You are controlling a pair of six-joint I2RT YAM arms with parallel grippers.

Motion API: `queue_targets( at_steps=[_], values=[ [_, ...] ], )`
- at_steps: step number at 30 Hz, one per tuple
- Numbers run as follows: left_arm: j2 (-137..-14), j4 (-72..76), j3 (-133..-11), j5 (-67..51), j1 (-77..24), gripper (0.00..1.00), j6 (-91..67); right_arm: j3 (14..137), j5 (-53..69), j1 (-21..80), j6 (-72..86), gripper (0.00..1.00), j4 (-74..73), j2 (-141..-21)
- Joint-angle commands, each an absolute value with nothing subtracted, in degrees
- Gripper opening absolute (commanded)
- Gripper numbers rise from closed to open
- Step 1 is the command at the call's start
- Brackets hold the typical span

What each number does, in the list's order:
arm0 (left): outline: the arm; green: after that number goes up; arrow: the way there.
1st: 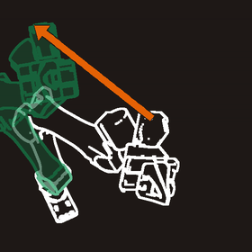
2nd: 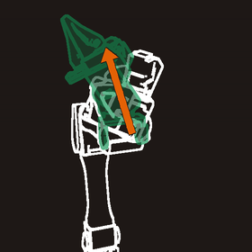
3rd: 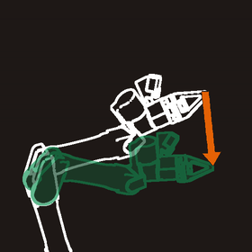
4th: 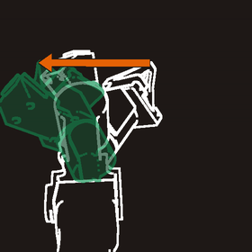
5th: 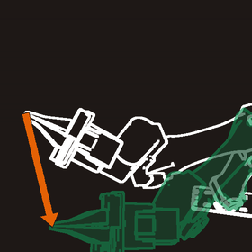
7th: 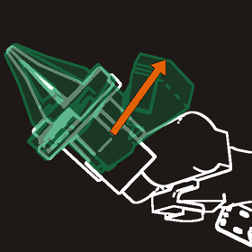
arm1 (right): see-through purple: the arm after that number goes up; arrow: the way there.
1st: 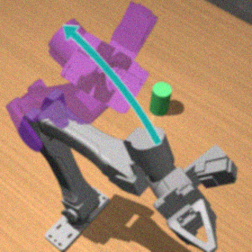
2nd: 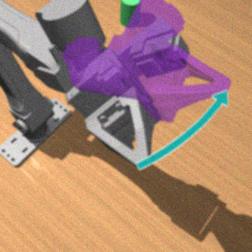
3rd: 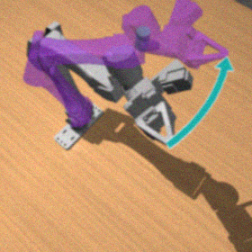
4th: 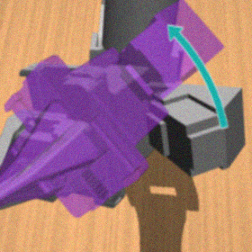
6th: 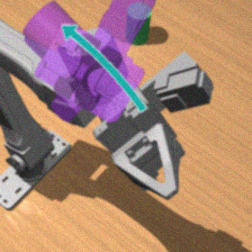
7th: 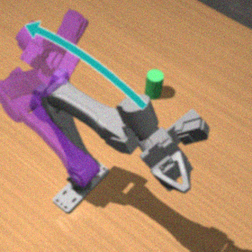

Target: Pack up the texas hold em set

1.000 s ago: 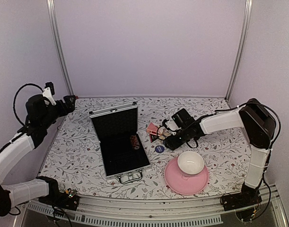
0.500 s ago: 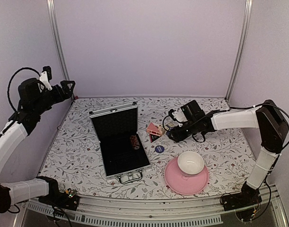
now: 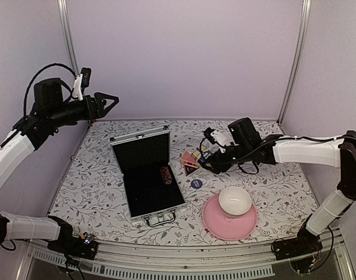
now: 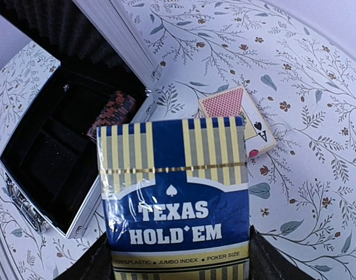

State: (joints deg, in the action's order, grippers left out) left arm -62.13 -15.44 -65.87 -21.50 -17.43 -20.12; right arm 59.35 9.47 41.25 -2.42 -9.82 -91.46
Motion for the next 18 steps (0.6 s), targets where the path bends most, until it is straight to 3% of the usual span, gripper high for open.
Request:
queue_targets(
  at_steps=[1,10,18],
  values=[
    [-62.12,-19.08,-69.79,-23.91,-23.3,0.83,-18.64,59.16,12.31,41.73,-2.39,0.52,-6.46,-85.32],
    [-68.24,-21.2,-74.03,-34.44,-34.1,0.84,-23.8,56.93,12.48,42.36,-1.72,0.51,-7.11,-75.79],
    [-74.1,-17.73,-73.79,-37.73,-37.7,0.84,-32.12,60.09,9.3,48.59,-7.7,0.51,-6.02,-73.67]
  ],
)
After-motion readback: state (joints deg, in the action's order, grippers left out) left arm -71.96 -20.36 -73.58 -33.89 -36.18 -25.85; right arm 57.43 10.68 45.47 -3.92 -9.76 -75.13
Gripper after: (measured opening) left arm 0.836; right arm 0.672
